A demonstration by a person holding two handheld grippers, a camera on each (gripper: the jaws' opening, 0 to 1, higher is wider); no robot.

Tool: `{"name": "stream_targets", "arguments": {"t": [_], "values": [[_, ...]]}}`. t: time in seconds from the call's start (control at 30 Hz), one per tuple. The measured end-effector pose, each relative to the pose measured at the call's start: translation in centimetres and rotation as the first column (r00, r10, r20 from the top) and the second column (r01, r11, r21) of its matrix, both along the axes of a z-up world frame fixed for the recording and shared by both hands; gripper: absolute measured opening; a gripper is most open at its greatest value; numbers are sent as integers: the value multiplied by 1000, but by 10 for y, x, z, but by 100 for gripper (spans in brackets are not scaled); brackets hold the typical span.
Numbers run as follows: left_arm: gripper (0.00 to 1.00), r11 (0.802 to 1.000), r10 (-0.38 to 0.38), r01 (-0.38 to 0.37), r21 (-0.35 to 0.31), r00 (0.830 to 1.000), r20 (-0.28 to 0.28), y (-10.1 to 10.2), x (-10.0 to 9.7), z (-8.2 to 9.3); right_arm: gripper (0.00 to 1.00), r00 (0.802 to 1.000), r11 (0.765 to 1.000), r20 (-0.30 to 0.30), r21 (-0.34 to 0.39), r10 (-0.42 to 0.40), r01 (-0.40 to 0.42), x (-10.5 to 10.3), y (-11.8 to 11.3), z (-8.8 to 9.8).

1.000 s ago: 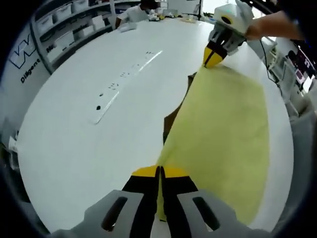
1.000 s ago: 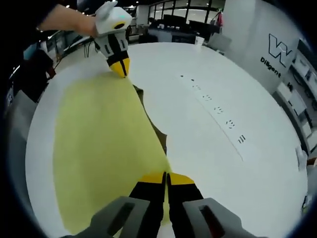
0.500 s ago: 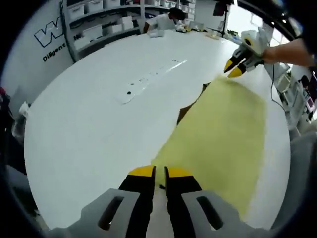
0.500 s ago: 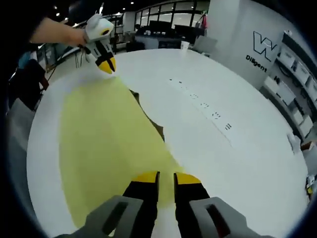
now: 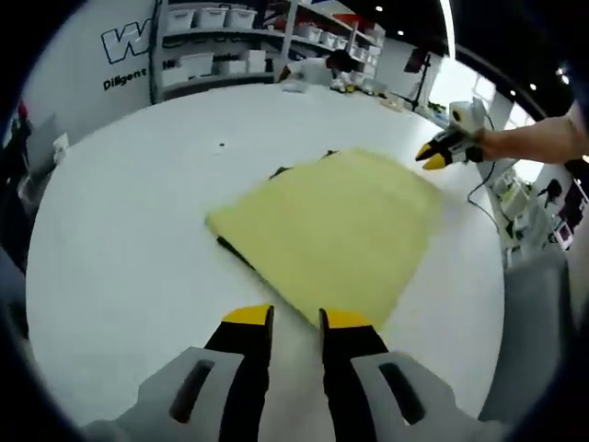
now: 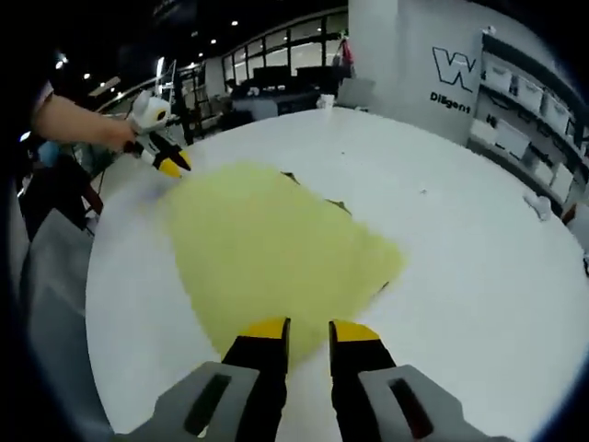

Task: Fold the garment on the visible template until the final outline fits inside the template.

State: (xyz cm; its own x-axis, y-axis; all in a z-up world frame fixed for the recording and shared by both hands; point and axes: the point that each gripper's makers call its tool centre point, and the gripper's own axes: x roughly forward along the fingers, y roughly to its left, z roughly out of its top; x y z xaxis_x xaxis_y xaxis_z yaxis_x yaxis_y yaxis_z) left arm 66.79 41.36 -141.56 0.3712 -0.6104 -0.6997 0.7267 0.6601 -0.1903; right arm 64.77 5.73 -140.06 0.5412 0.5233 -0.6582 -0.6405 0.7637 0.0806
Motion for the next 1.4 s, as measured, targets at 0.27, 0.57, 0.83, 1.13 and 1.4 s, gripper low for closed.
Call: {"name": "stream_targets", "arguments": {"t": [0.27,0.57,0.83,1.13,1.4], "values": [[18,998,44,-44,-35,999,-16,-3,-30,-12,15,999,1000,-49,26,1,0,-45,0,-18],[14,998,52,-52,-18,999,-17,-7,-40,-25,15,997,999,-77,47,6,-3,-54,11,-35],[9,1000,10,-10,-3,1000,13,-14,-42,-25,10,998,998,-59,46,34,-31,-49,16,-33],[0,1000,-26,26,-6,999,38,-13,-39,-21,0,995,997,-64,35,70,-68,-50,16,-33],[0,999,-46,46,1,998,52,-7,-39,-15,0,992,995,-68,20,103,-102,-54,10,-30]]}}
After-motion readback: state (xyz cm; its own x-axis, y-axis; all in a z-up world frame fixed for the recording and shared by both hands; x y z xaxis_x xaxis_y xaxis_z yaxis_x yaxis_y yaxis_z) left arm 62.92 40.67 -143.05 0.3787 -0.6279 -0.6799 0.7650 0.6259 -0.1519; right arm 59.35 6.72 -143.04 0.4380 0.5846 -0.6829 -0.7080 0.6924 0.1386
